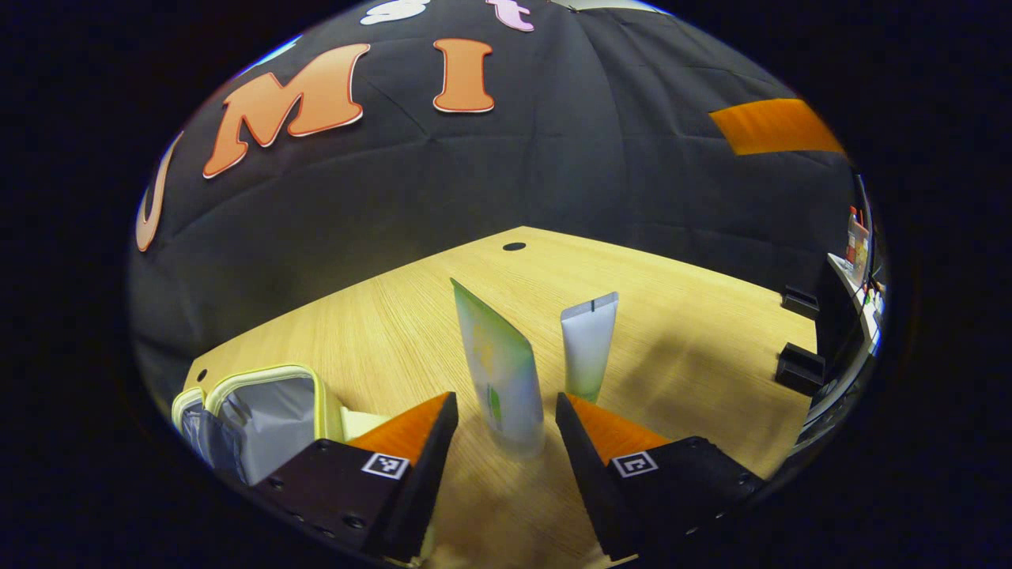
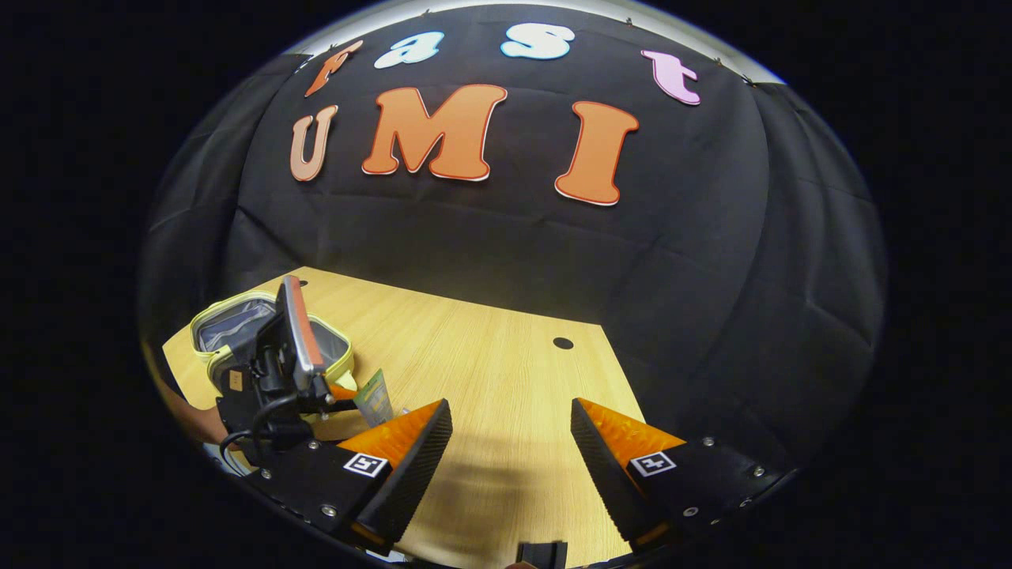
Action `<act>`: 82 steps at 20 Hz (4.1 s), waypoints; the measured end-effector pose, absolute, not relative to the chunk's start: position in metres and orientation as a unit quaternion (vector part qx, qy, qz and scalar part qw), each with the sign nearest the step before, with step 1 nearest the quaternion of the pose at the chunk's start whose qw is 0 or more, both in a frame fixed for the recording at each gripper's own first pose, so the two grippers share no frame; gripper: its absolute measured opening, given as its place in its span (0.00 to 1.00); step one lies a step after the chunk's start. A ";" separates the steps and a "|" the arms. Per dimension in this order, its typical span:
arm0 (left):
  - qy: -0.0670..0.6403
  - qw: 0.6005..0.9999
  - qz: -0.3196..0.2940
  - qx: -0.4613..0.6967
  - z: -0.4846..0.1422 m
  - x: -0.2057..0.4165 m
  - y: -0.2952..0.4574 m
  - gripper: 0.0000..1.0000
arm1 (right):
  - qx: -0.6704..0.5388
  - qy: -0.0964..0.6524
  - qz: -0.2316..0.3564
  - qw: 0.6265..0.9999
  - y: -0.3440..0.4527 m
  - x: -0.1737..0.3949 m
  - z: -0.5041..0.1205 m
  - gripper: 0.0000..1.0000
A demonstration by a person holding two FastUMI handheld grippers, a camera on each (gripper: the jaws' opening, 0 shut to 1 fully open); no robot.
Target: First open the suitcase, pack the skin care products into it, and then close the suitcase.
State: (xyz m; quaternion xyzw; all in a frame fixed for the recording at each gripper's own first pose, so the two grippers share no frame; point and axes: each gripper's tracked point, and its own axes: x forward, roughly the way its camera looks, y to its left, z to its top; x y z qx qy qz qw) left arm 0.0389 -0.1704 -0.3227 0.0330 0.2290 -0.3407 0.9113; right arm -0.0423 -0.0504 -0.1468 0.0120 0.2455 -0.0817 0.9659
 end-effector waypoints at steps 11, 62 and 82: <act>0.233 0.925 -0.301 -0.019 -0.270 0.055 -0.140 0.44 | -0.003 0.276 -0.018 0.961 -0.040 -0.040 -0.189 0.96; 0.471 0.855 -0.214 -0.035 -0.364 0.017 0.121 0.36 | 0.032 0.334 0.249 0.909 0.238 0.019 -0.191 0.32; 0.520 0.835 -0.155 -0.090 -0.372 0.025 0.141 0.65 | 0.123 0.431 0.248 0.858 0.282 0.043 -0.243 0.32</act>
